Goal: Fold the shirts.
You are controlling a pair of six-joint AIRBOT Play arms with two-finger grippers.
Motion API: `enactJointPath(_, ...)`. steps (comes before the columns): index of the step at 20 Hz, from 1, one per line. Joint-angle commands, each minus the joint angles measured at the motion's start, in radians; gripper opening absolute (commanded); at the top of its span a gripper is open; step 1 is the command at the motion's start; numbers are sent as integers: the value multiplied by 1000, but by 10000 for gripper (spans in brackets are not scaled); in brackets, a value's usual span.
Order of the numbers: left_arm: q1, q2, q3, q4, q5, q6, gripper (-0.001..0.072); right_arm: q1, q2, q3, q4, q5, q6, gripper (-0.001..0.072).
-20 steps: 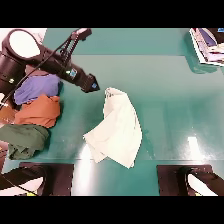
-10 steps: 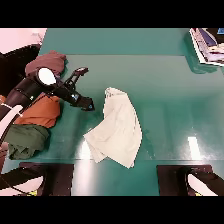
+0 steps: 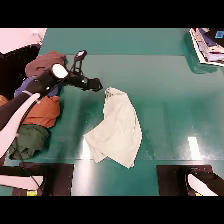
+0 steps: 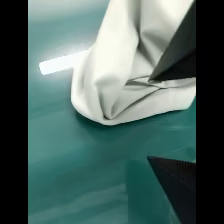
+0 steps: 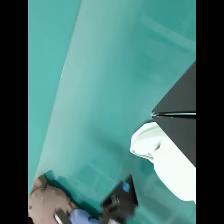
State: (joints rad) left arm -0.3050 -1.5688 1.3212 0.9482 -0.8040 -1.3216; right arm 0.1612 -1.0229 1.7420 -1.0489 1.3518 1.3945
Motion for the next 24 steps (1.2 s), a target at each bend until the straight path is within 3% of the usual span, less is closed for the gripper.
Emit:
enactJointPath(1,-1,-150,109,-78,-28,77,547,0,-2,-1,0,12,1,19)
enactJointPath(9,-50,-238,137,-122,14,156,545,0,-68,0,1,16,30,19)
enactJointPath(10,-66,-238,141,-118,45,167,467,0,-82,0,1,19,30,19)
enactJointPath(12,-74,-238,149,-117,85,170,125,0,-105,-1,1,45,30,19)
enactJointPath(13,-68,-237,161,-115,82,171,29,0,-116,0,0,69,30,19)
enactJointPath(15,-29,-235,214,-92,18,165,26,0,-138,-1,-2,124,30,19)
enactJointPath(17,40,-229,291,-55,-88,100,25,0,-143,-36,-2,143,30,19)
enactJointPath(22,214,-95,347,63,-203,54,25,11,-92,-385,1,58,74,22)
enactJointPath(23,233,-71,347,82,-229,55,25,29,-96,-480,1,48,74,131)
enactJointPath(24,247,-50,347,106,-254,55,25,59,-112,-570,3,30,74,370)
